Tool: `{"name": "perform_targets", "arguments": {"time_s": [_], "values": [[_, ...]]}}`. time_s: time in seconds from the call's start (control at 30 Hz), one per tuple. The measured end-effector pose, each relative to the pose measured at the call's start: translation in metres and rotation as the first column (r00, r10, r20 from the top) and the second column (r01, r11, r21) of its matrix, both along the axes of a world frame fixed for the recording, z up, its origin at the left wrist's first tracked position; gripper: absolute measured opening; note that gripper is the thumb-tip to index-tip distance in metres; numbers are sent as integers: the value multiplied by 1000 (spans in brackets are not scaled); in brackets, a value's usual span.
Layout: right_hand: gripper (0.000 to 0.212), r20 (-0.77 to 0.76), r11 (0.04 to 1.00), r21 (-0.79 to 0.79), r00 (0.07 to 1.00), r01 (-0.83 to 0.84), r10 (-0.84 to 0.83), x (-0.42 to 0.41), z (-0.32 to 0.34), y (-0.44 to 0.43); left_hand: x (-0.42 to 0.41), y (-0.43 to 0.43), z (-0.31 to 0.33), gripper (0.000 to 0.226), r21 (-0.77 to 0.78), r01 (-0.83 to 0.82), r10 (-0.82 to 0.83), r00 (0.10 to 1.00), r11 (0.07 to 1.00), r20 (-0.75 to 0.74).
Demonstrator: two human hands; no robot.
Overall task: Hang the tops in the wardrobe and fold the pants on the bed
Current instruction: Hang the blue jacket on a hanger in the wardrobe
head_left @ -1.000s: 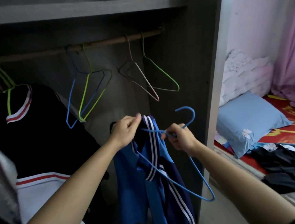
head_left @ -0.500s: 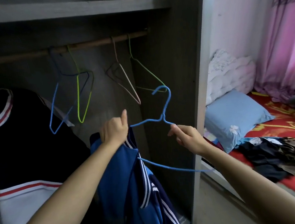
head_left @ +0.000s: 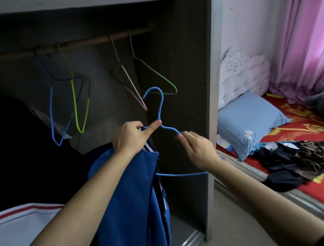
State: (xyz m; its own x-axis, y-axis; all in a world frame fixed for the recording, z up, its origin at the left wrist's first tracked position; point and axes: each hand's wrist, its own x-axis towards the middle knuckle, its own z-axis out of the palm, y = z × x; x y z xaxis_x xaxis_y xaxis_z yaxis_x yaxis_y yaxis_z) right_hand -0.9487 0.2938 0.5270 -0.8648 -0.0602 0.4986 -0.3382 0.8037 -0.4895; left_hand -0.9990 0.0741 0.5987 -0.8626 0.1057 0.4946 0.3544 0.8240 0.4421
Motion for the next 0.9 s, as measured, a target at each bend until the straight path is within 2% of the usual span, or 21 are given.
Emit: {"name": "perform_targets", "arguments": {"time_s": [0.07,0.1,0.17,0.23,0.27,0.33,0.37,0.43,0.5,0.6,0.77,0.9], "values": [[42,-201,970,113,961,215,-190,0,-10,-10,2,-3,3,75,23,-30,31,998,999,-60],[51,-283,949,112,925,296,-255,1,-16,-17,3,-3,5,73,44,-53,57,994,998,-93],[57,-414,951,57,874,303,-254,6,-28,-29,4,-6,11,74,96,-91,103,987,991,-126],[44,-448,976,49,878,211,-167,11,-47,-36,2,-13,17,76,140,-123,143,979,983,-146],[35,-391,986,53,912,157,-124,14,-56,-39,2,-16,19,77,158,-132,157,975,979,-157],[25,-136,998,24,989,57,-53,16,-69,-45,2,-21,23,77,205,-111,148,973,972,-178],[30,20,999,9,999,37,-37,15,-76,-50,3,-22,24,77,229,-87,132,973,969,-188],[51,272,998,37,961,42,-50,8,-88,-59,4,-20,26,78,255,-67,122,971,965,-205],[64,413,997,38,908,62,-72,0,-94,-68,5,-16,28,82,259,-73,129,969,963,-210],[54,485,994,-48,872,98,-63,-14,-100,-74,8,-13,28,79,297,-35,97,976,954,-197],[30,577,985,-162,816,57,48,-28,-104,-54,10,-18,25,72,316,14,64,970,949,-234],[20,526,980,-142,849,142,-46,-26,-102,-17,2,-43,12,78,254,-45,104,969,966,-224]]}}
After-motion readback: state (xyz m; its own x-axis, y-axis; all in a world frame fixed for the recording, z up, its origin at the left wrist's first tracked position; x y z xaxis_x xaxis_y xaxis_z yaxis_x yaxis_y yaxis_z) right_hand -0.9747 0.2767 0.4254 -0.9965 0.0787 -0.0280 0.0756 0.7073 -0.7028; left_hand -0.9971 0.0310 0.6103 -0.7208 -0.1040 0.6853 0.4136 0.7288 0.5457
